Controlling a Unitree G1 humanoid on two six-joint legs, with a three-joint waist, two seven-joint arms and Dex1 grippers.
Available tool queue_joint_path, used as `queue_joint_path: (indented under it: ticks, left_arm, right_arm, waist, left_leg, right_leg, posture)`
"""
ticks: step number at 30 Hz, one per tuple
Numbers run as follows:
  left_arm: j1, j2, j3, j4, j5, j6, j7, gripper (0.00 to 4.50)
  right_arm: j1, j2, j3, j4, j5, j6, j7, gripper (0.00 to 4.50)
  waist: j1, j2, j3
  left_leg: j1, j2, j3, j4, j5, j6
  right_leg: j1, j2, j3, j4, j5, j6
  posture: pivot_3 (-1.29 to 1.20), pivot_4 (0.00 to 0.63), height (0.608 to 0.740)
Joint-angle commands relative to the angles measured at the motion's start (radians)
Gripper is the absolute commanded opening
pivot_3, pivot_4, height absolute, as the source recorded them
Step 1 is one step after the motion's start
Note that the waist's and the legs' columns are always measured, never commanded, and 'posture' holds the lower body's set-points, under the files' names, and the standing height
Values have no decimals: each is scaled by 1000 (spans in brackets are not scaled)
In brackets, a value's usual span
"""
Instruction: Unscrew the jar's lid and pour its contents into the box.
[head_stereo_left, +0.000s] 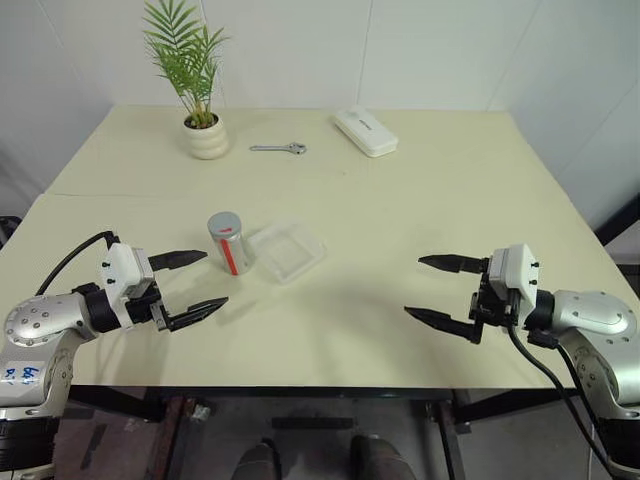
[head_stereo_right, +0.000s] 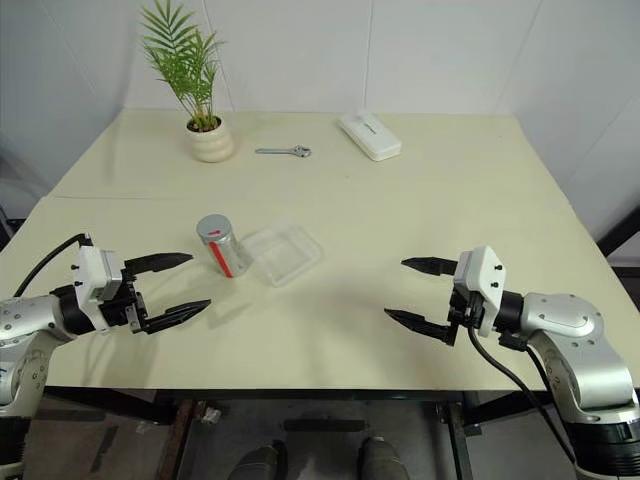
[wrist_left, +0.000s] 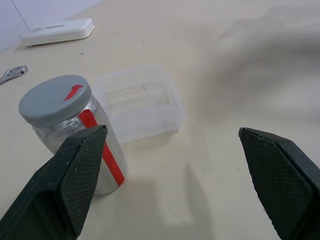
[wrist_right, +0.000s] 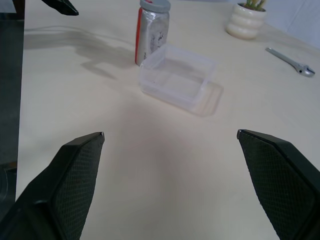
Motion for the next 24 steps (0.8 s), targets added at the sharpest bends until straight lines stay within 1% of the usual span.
queue_joint_path:
  ticks: [1, 8, 9, 11, 12, 13, 15, 17, 20, 22, 24]
  left_arm:
    - [15, -6, 35, -61, -24, 3, 22, 4500]
    - [108, -51, 79, -132, -17, 17, 116, 4500]
    - [157, -87, 94, -176, -11, 24, 171, 4500]
    - [247, -204, 131, -278, 12, 51, 345, 4500]
    - [274, -238, 142, -311, 19, 60, 391, 4500]
    - [303, -290, 135, -356, 46, 69, 461, 4500]
    - [344, -355, 117, -424, 105, 72, 556, 4500]
    - [351, -407, 88, -466, 140, 94, 636, 4500]
    - [341, -467, 28, -483, 211, 108, 735, 4500]
    - [317, -517, -8, -478, 256, 122, 812, 4500]
    - [286, -553, -38, -459, 287, 122, 856, 4500]
  right_arm:
    - [-27, -5, -4, -17, 21, -3, 3, 4480]
    - [-91, 27, 47, 48, 3, -31, 21, 4480]
    - [-124, 46, 63, 61, 3, -33, 19, 4480]
    - [-200, 98, 102, 84, 4, -38, 13, 4480]
    - [-213, 111, 109, 84, 4, -39, 12, 4480]
    - [-235, 126, 121, 83, 9, -35, 20, 4480]
    - [-262, 143, 137, 73, 24, -21, 32, 4480]
    - [-292, 155, 150, 81, 32, -17, 44, 4480]
    - [-334, 178, 177, 112, 28, -32, 70, 4480]
    - [-354, 194, 193, 125, 19, -40, 75, 4480]
    - [-370, 208, 206, 125, 18, -37, 74, 4480]
  waist:
    - [0, 0, 0]
    - [1, 0, 0]
    - [2, 0, 0]
    - [-8, 0, 0]
    - [-10, -1, 0]
    - [-11, -2, 0]
    - [-5, -3, 0]
    - [5, -3, -1]
    - [8, -3, -1]
    - [4, -3, -1]
    - [3, -4, -2]
  left_leg:
    - [0, 0, 0, 1, 0, 0]
    - [0, 3, 2, 7, -4, 0]
    - [0, 3, 2, 7, -4, 1]
    - [0, 4, 5, 8, -5, 1]
    - [1, 4, 7, 8, -6, 2]
    - [1, 4, 8, 9, -6, 2]
    - [1, 6, 7, 9, -7, 1]
    - [1, 6, 6, 10, -7, 1]
    - [1, 6, 5, 11, -7, 1]
    - [1, 6, 7, 12, -7, 1]
    - [1, 6, 7, 13, -6, 2]
  right_leg:
    - [0, 0, 0, 0, 0, 0]
    - [1, 3, 2, 1, 0, -1]
    - [1, 3, 2, 1, -1, -2]
    - [1, 3, 4, 0, 0, -2]
    - [1, 3, 7, 1, 1, 0]
    - [1, 3, 8, 1, 2, 2]
    - [1, 5, 8, 2, 2, 2]
    - [0, 7, 8, 3, 2, 2]
    - [1, 7, 9, 3, 2, 1]
    - [2, 7, 9, 0, 1, -6]
    - [2, 7, 10, -2, 2, -8]
  posture:
    - [0, 150, 740]
    - [0, 150, 740]
    - [0, 150, 740]
    - [0, 150, 740]
    - [0, 150, 740]
    - [0, 150, 740]
    - [0, 150, 740]
    - [0, 150, 740]
    - [0, 150, 740]
    - [0, 150, 740]
    - [0, 150, 740]
